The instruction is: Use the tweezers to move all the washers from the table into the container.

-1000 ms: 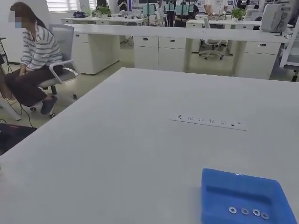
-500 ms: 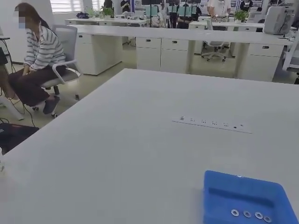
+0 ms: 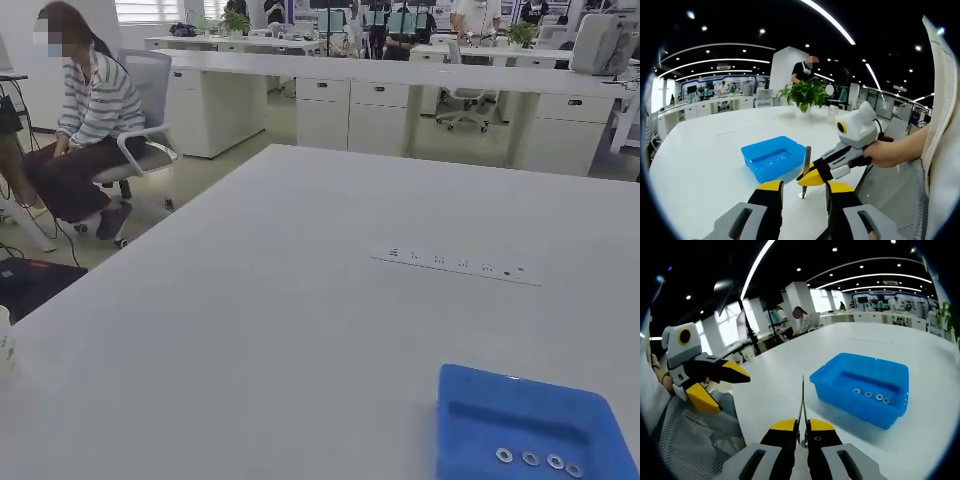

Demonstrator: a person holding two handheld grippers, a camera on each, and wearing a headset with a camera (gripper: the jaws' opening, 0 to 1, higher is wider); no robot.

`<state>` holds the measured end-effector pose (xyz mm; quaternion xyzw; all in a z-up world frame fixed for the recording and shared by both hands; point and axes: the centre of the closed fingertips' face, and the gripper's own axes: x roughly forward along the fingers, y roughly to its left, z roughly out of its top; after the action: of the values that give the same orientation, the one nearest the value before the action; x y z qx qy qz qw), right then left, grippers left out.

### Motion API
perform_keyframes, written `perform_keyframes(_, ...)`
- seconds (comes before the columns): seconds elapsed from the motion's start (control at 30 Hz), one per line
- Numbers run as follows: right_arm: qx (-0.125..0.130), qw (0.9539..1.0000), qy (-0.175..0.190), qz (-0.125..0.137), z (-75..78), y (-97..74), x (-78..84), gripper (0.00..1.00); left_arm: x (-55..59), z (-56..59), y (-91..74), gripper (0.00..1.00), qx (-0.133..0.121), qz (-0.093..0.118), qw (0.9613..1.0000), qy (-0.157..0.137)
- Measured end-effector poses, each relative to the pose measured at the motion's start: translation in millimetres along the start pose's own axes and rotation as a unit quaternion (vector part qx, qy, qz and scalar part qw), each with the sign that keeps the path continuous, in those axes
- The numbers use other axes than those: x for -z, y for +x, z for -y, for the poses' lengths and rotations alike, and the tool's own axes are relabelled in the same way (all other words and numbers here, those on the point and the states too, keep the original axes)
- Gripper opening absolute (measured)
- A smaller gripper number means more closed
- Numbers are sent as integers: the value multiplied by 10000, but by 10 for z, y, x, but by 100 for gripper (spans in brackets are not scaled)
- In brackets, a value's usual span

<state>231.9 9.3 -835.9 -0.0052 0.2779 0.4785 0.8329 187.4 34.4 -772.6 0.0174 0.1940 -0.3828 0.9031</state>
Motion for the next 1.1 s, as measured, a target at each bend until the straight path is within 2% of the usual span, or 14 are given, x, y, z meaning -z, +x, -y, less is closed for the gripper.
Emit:
perform_keyframes(0.1,34,10000,25,25,17,-34,23,4,4,2,3,32,1,-15,10000,23)
perform_keyframes(0.23,38,9996,243,99,59,-57,30,4,10,0,4,32,-15,-38,10000,80)
perform_keyframes(0.33,51,9997,202,91,61,-58,25,4,5,-8,1,32,-29,-21,10000,68)
perform_keyframes(0.6,-146,9997,-195,-64,-91,8,26,4,12,-6,5,32,-31,-41,9999,96)
perform_keyframes(0.63,-137,9994,-304,-31,-100,12,10,4,14,-5,6,32,-30,-44,9999,101)
perform_keyframes(0.67,-143,9989,-426,-120,-113,15,23,4,15,-4,6,32,-26,-48,9999,107)
perform_keyframes(0.73,-155,9969,-735,-238,-132,21,30,4,16,-6,6,32,-32,-52,9999,116)
perform_keyframes(0.8,-219,9900,-1323,-428,-202,34,56,4,15,-6,6,32,-28,-49,9999,115)
perform_keyframes(0.87,-287,9802,-1866,-600,-294,49,91,4,17,-3,7,32,-23,-57,9999,137)
perform_keyframes(0.9,-211,9751,-2096,-697,-305,43,107,4,16,1,9,32,-20,-58,9999,153)
perform_keyframes(0.93,-130,9741,-2135,-733,-294,39,114,3,17,3,9,32,-19,-60,9998,162)
perform_keyframes(0.97,-60,9761,-2045,-725,-284,35,113,2,18,4,9,32,-21,-65,9998,168)
perform_keyframes(1.1,-42,9802,-1854,-696,-226,43,83,2,13,-20,6,34,-91,-41,9998,144)
